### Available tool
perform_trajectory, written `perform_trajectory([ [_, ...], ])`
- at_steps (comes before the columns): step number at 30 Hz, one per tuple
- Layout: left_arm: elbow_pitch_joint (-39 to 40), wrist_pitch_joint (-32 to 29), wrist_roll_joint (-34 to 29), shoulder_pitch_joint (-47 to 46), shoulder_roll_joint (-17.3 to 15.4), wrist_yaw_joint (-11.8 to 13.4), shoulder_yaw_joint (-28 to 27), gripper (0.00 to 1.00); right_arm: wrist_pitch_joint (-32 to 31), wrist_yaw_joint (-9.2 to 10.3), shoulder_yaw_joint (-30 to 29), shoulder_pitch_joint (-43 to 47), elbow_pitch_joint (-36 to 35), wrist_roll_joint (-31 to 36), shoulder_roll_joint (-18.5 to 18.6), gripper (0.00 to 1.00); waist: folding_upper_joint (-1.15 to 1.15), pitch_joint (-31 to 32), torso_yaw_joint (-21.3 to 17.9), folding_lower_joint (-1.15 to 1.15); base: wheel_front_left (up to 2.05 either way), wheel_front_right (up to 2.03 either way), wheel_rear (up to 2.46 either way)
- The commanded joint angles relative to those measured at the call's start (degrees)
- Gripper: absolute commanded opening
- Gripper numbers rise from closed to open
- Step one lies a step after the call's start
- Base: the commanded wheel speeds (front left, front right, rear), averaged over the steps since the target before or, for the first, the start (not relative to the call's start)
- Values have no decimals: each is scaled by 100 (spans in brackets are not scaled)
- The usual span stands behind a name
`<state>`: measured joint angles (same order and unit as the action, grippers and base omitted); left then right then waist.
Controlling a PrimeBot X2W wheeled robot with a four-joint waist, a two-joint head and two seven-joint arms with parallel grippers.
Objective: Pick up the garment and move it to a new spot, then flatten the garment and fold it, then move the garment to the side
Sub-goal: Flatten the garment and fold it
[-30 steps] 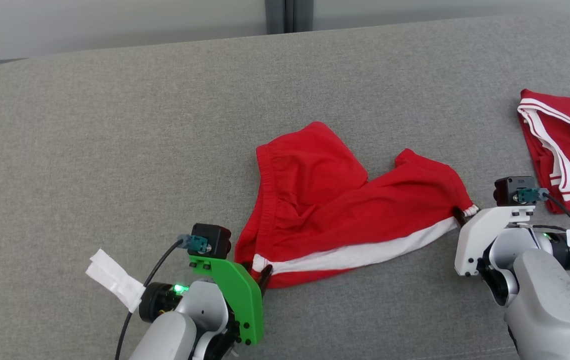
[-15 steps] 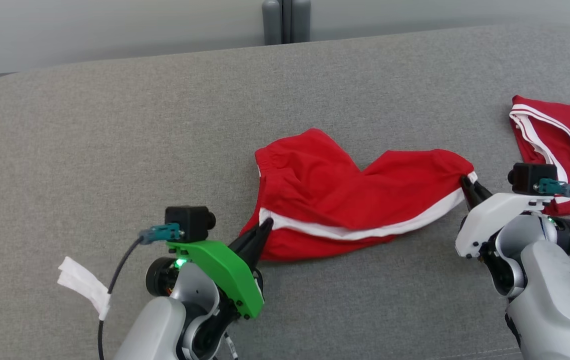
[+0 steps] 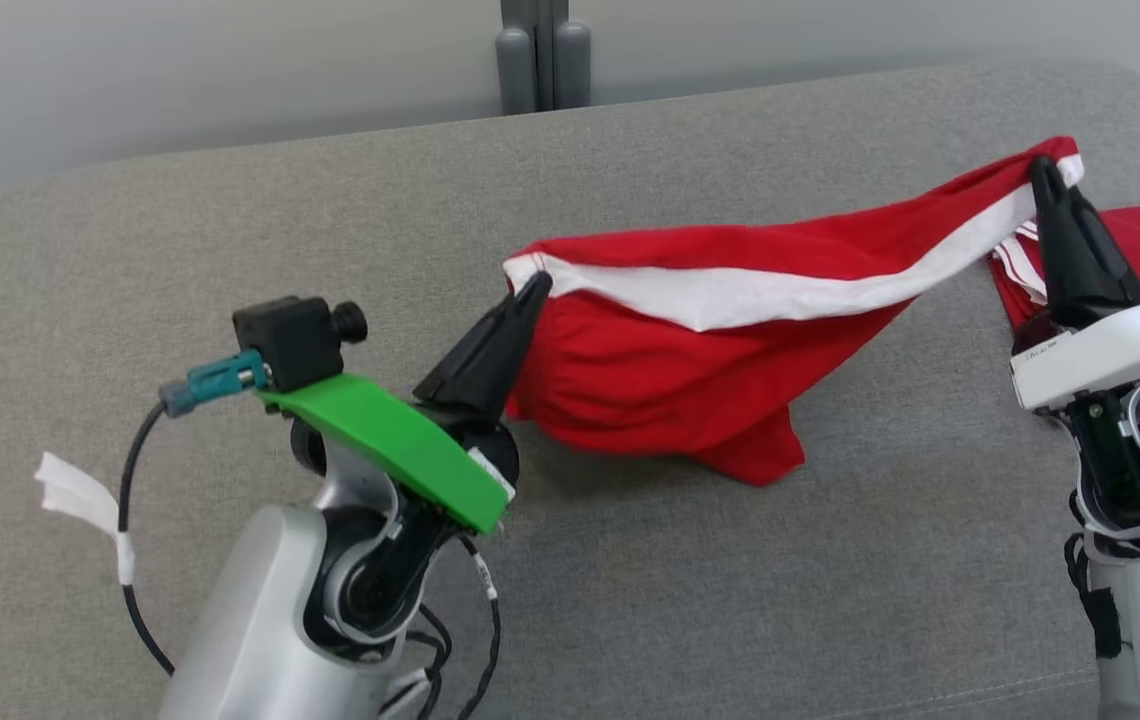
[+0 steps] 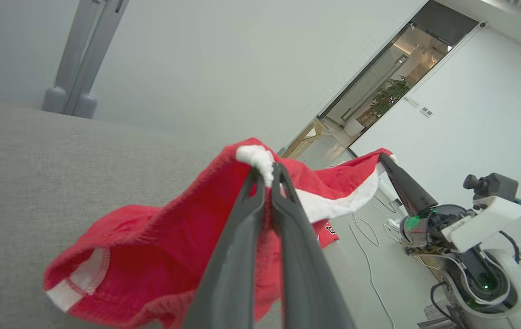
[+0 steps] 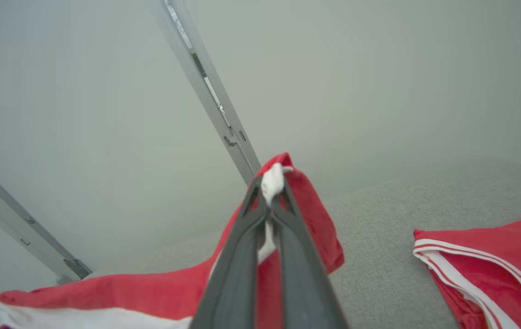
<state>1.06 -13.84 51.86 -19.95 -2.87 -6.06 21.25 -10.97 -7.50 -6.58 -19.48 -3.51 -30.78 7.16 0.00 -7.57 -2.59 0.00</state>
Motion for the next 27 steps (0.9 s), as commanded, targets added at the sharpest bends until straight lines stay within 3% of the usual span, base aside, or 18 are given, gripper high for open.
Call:
perform_trajectory([
  [1, 34, -52, 114, -233, -13, -30, -45, 0, -131, 3, -18, -175, -120, 12, -15, 0, 0, -122, -77, 0, 0, 0, 0],
  [5, -130, -79, 349, -873, -16, -42, -301, 0, -494, 3, 63, -790, 10, 107, -68, 0, 0, -472, -224, 0, 0, 0, 0],
  [11, -981, 484, 47, -2398, -216, -95, -738, 0, -280, 2, 329, -2385, 1250, 302, -152, 0, 0, -1228, -482, 0, 0, 0, 0],
  [15, -1655, 1155, -277, -3511, -387, -133, -885, 0, 477, 2, 401, -3627, 2270, 384, -260, 0, 0, -1697, -679, 0, 0, 0, 0],
  [20, -2067, 2119, -564, -4698, -652, -146, -618, 0, 1903, 2, 301, -4957, 3208, 328, -381, 0, 0, -2082, -809, 0, 0, 0, 0],
  [23, -2027, 2592, -461, -5134, -812, -145, -310, 0, 2461, 2, 448, -5492, 3358, 264, -404, 0, 0, -2194, -821, 0, 0, 0, 0],
  [27, -1789, 2862, -354, -5312, -1039, -147, 113, 0, 2611, 2, 476, -5699, 3144, 126, -358, 0, 0, -2252, -782, 0, 0, 0, 0],
])
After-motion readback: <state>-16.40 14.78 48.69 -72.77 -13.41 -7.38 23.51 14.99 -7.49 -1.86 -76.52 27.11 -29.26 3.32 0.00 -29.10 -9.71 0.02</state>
